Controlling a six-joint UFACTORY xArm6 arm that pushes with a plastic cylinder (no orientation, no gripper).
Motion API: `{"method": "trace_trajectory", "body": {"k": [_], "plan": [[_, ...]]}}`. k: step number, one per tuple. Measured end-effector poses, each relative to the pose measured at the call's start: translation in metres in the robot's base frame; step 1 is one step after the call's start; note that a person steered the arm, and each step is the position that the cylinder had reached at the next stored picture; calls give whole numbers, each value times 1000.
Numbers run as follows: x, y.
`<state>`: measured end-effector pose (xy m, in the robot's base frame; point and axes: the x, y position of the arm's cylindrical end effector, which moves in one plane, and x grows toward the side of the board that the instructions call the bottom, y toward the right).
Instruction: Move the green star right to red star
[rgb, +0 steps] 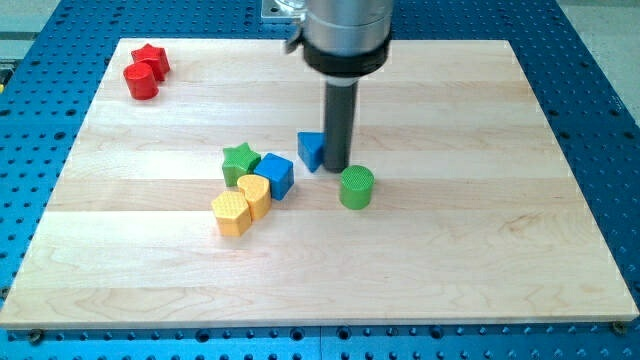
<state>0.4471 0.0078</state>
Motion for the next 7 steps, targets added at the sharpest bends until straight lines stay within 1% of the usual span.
{"method": "trace_trajectory", "body": {"k": [1,2,3,4,5,6,7], "plan": [[31,-28],[43,-58],[42,-106],[29,-134],[22,-139],[44,-113],[50,-66]]}}
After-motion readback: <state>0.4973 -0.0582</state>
